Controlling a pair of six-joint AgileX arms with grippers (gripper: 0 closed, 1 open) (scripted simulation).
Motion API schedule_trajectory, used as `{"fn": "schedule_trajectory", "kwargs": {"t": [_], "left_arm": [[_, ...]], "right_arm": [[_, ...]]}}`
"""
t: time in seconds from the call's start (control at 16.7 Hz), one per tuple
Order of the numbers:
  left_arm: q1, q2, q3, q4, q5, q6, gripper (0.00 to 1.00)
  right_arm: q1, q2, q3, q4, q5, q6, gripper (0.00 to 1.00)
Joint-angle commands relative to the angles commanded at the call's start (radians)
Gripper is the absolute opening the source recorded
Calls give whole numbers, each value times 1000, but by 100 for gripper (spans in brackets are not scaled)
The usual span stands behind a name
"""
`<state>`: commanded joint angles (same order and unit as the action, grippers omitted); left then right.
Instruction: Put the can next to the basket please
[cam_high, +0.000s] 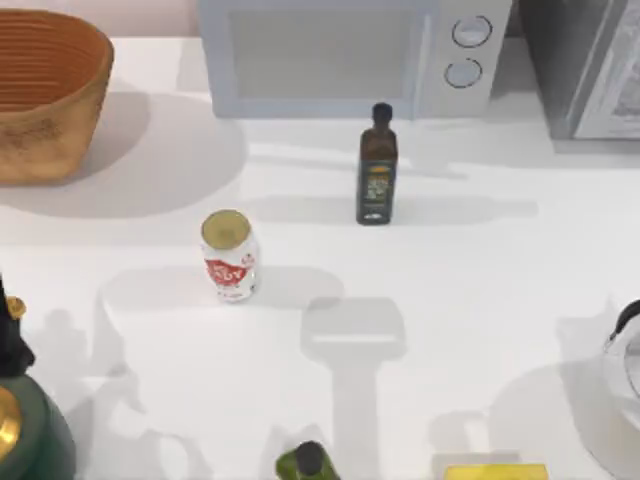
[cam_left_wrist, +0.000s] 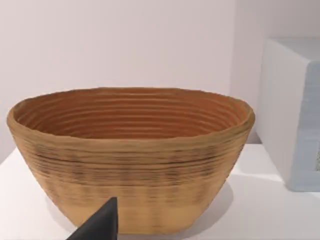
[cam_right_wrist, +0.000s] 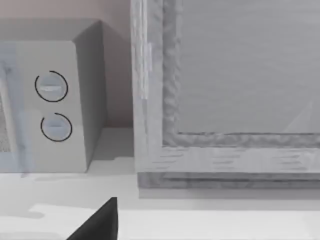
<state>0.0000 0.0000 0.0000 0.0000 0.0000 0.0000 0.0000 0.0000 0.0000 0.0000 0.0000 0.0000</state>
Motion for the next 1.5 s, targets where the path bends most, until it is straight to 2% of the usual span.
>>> {"fn": "schedule_trajectory", "kwargs": {"t": [0.24, 0.54, 0.9, 1.5], "left_arm": [[-5, 20, 46, -19, 1, 6, 100], [-51, 253, 231, -180, 0, 52, 100], [-154, 749, 595, -503, -6, 136, 100], [-370, 1662, 1336, -1051, -4, 272, 100]], "right_arm": [[0, 0, 0, 0, 0, 0, 100], [0, 0, 0, 0, 0, 0, 100], [0, 0, 0, 0, 0, 0, 100], [0, 0, 0, 0, 0, 0, 100]]}}
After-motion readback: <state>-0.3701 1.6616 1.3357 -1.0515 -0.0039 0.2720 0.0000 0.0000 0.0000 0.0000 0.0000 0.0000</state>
